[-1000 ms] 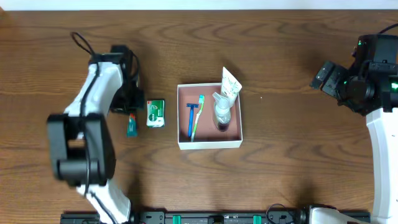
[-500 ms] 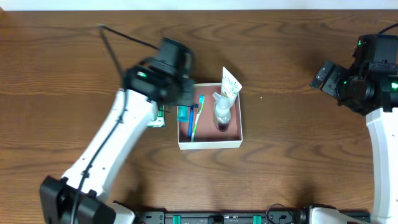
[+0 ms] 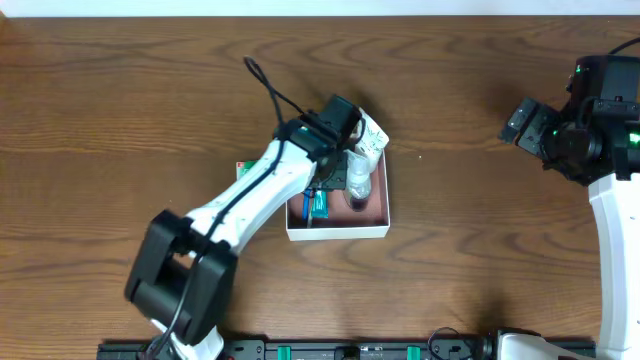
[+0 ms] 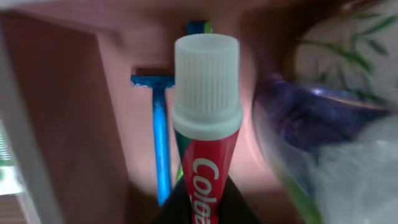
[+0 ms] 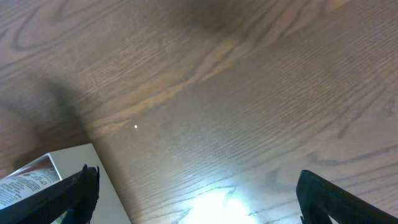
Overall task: Pack container
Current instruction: 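Lower the toothpaste tube into the box with the left gripper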
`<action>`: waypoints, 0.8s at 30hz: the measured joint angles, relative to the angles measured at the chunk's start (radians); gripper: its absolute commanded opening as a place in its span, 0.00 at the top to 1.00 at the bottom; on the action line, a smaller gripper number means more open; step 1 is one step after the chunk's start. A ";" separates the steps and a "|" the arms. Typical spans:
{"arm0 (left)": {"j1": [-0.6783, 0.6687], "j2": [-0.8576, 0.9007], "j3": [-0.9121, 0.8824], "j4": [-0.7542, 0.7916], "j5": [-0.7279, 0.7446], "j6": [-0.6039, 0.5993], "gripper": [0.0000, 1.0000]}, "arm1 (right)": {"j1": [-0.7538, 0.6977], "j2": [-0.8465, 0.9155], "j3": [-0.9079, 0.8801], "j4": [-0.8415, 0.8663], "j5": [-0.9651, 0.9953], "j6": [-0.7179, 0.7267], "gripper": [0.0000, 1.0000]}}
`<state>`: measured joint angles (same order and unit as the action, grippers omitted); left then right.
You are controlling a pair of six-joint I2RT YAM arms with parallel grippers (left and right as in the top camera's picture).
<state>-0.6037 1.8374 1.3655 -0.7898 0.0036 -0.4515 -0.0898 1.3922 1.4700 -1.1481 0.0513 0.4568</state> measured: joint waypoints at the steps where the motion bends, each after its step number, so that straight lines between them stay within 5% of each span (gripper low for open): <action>1: 0.000 0.000 0.000 0.006 -0.004 -0.001 0.74 | 0.000 0.000 0.000 0.000 0.000 0.000 0.01; 5: 0.000 0.002 0.000 0.015 -0.004 -0.007 0.59 | 0.000 0.000 0.000 0.000 0.000 0.000 0.01; 11: 0.000 -0.014 0.005 0.012 -0.004 -0.017 0.51 | 0.000 0.000 0.000 0.000 0.000 0.000 0.01; 17: 0.012 -0.155 0.005 -0.020 -0.004 -0.011 0.49 | 0.000 0.000 0.000 0.000 0.000 0.000 0.01; 24: 0.136 -0.347 0.024 -0.148 -0.094 0.045 0.32 | 0.000 0.000 0.000 0.000 0.000 0.000 0.01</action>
<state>-0.4675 1.4902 1.3891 -0.9379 -0.0902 -0.4061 -0.0898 1.3922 1.4700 -1.1481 0.0513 0.4568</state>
